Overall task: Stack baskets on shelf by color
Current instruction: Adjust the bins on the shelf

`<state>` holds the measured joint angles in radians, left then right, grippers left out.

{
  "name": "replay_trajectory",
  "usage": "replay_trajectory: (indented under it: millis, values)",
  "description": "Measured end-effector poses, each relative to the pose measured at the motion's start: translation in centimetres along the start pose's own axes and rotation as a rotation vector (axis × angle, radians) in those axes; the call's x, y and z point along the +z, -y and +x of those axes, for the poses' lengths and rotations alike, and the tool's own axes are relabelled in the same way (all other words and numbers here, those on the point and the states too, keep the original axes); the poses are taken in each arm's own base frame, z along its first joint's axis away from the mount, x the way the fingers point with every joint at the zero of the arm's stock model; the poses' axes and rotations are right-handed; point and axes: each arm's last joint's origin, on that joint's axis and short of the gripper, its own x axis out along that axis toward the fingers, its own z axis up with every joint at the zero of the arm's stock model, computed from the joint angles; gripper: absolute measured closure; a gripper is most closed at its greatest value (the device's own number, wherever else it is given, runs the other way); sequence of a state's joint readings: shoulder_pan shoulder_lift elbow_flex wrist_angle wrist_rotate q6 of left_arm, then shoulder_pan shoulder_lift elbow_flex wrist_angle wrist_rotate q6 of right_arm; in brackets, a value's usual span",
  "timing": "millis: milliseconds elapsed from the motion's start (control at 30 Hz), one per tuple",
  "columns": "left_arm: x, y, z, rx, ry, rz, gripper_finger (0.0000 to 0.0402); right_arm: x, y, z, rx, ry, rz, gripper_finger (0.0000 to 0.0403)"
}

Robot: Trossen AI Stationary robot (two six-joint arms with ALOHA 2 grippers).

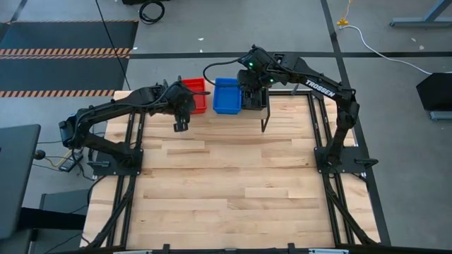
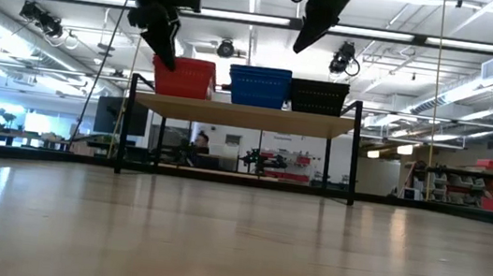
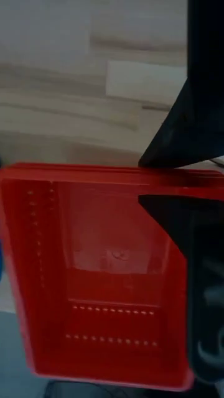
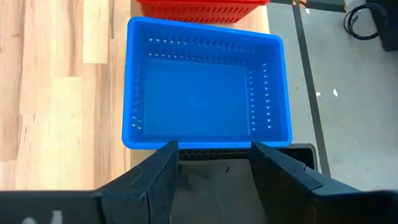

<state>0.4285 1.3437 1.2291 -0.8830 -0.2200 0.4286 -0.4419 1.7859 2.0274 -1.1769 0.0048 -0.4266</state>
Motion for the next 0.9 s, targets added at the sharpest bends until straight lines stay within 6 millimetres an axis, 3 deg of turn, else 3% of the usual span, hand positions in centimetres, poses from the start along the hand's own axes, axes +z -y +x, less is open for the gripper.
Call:
replay_trajectory:
  millis: [667, 900]
  values:
    - [-0.2, 0.3, -0.1, 0.027, -0.043, 0.001, 0.0323, 0.1, -0.2, 0.1, 0.067, 0.035, 0.007, 0.02]
    - [1.3, 0.5, -1.9, 0.032, 0.031, 0.022, 0.0319, 0.6, -1.9, 2.2, 0.086, 0.06, -0.057, 0.02]
